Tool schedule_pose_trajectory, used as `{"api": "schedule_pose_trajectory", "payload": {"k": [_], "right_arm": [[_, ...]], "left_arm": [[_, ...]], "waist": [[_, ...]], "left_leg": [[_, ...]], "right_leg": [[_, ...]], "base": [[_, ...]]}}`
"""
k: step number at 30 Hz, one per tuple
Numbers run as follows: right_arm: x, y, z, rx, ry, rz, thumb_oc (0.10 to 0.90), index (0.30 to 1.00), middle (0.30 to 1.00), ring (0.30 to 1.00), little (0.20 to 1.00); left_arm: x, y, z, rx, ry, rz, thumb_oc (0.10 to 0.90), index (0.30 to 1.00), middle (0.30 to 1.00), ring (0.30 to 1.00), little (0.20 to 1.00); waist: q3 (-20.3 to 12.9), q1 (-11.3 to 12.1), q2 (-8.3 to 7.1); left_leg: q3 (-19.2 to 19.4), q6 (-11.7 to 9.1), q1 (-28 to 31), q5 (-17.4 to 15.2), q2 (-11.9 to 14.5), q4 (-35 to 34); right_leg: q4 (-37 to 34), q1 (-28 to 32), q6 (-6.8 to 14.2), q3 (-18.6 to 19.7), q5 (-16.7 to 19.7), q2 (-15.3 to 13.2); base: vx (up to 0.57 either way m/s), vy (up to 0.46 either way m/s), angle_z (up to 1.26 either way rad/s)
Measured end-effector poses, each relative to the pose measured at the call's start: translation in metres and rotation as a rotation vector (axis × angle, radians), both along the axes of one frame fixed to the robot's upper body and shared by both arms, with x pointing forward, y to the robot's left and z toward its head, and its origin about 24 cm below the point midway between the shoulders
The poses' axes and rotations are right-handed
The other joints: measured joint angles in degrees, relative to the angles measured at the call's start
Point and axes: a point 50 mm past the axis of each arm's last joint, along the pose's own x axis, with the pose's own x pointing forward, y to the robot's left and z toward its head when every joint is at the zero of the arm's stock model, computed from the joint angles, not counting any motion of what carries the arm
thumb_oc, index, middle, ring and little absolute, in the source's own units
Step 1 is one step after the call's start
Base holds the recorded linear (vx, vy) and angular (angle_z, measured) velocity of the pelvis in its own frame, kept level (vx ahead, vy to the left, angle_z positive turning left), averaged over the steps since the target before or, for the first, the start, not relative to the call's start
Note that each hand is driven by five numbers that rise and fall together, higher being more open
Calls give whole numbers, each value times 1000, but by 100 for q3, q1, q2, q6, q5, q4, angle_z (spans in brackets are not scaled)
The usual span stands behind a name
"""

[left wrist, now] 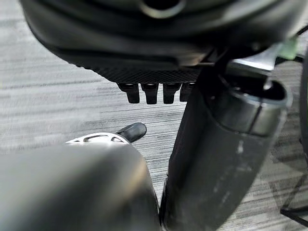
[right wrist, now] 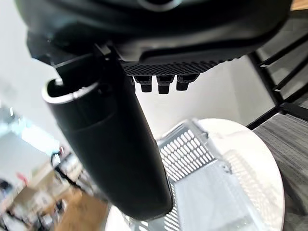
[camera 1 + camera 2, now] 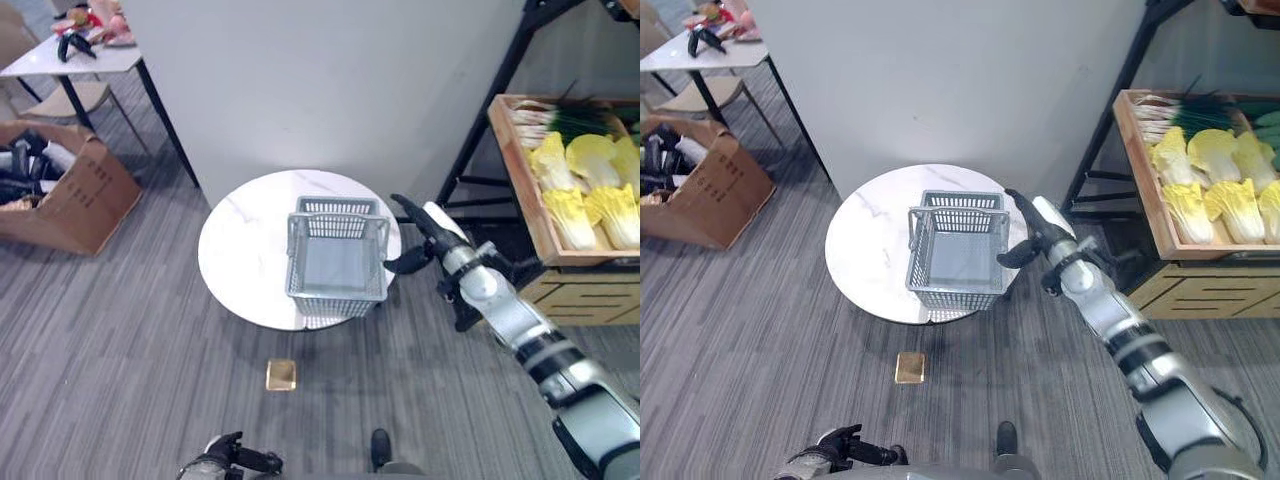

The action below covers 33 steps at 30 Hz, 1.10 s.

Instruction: Get the vegetables into the basket

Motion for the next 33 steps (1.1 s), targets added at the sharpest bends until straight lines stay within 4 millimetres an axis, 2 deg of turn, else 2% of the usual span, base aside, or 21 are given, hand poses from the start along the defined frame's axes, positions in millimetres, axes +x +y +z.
{"api": "schedule_pose_trajectory", "payload": {"k": [1, 4, 6, 10, 11, 14, 18, 24, 28, 29, 30, 33], "right_arm": [[6, 1, 8, -20, -18, -3, 900, 1000, 1000, 1000, 1000], [20, 11, 22, -98, -40, 20, 900, 1000, 1000, 1000, 1000], [35, 5, 43, -131, -79, -34, 900, 1000, 1000, 1000, 1000], [53, -2, 72, -230, -113, -107, 900, 1000, 1000, 1000, 1000], [58, -4, 89, -258, -145, -131, 900, 1000, 1000, 1000, 1000], [64, -5, 109, -312, -179, -164, 900, 1000, 1000, 1000, 1000], [70, -1, 137, -336, -228, -192, 900, 1000, 1000, 1000, 1000], [73, -8, 152, -402, -233, -251, 900, 1000, 1000, 1000, 1000], [73, -13, 155, -444, -230, -274, 900, 1000, 1000, 1000, 1000], [73, -14, 156, -453, -228, -282, 790, 846, 846, 846, 846], [73, -15, 155, -480, -226, -282, 400, 300, 300, 300, 300], [73, -17, 154, -495, -219, -291, 400, 300, 300, 300, 300]], "left_arm": [[4, 2, 1, -2, -14, 14, 900, 1000, 1000, 1000, 1000], [5, 5, 2, -2, -25, 38, 900, 1000, 1000, 1000, 1000], [15, 6, 5, 8, -55, 49, 900, 1000, 1000, 1000, 1000], [23, 7, 8, -11, -92, 94, 900, 1000, 1000, 1000, 1000], [29, 7, 10, -20, -111, 107, 900, 1000, 1000, 1000, 1000], [33, 6, 11, -35, -128, 136, 900, 1000, 1000, 1000, 1000], [47, 6, 16, -42, -165, 136, 900, 1000, 1000, 1000, 1000], [58, 3, 20, -52, -202, 124, 900, 1000, 1000, 1000, 1000], [63, 2, 22, -61, -218, 126, 900, 1000, 1000, 1000, 1000], [66, 1, 23, -64, -224, 128, 900, 1000, 1000, 1000, 1000], [68, 1, 24, -69, -232, 135, 900, 1000, 1000, 1000, 1000], [72, 0, 26, -72, -245, 133, 900, 1000, 1000, 1000, 1000]], "waist": [[21, 57, -68], [69, 82, -127], [187, 143, -201], [376, 255, -209], [501, 301, -203], [560, 355, -210], [807, 370, -222], [920, 431, -217], [958, 497, -211], [983, 512, -211], [1036, 518, -214], [1127, 518, -211]], "left_leg": [[-67, 7, -147, 42, 2, 1], [-76, 11, -269, 47, -2, 5], [-132, 12, -473, 109, 7, 8], [-226, 7, -751, 147, 10, 26], [-256, 12, -847, 175, 11, 24], [-312, 7, -1054, 196, 25, 26], [-362, 4, -1229, 198, 29, 31], [-469, 4, -1496, 199, 27, 51], [-516, 4, -1691, 199, 28, 82], [-527, 1, -1746, 202, 28, 93], [-539, 1, -1758, 202, 29, 107], [-585, 0, -1799, 202, 28, 113]], "right_leg": [[3, -111, -12, -57, 12, 0], [4, -220, -16, -67, 29, -4], [4, -396, -35, -115, 68, 0], [3, -611, -39, -198, 81, -4], [5, -690, -55, -219, 104, -3], [5, -860, -64, -255, 112, 8], [6, -999, -65, -264, 112, 9], [6, -1194, -64, -309, 112, 1], [5, -1337, -64, -350, 112, -1], [6, -1375, -64, -354, 112, -2], [6, -1377, -64, -360, 112, -3], [6, -1399, -64, -373, 112, -5]], "base": [[-43, 9, 18], [-55, 9, 6], [-58, 0, 11], [-29, 19, 12], [-11, 8, 6], [-31, 5, 9], [-5, 13, 7], [-17, 12, 9], [-10, 0, 7], [-10, 3, 7], [0, 11, 6], [4, 10, 3]]}}
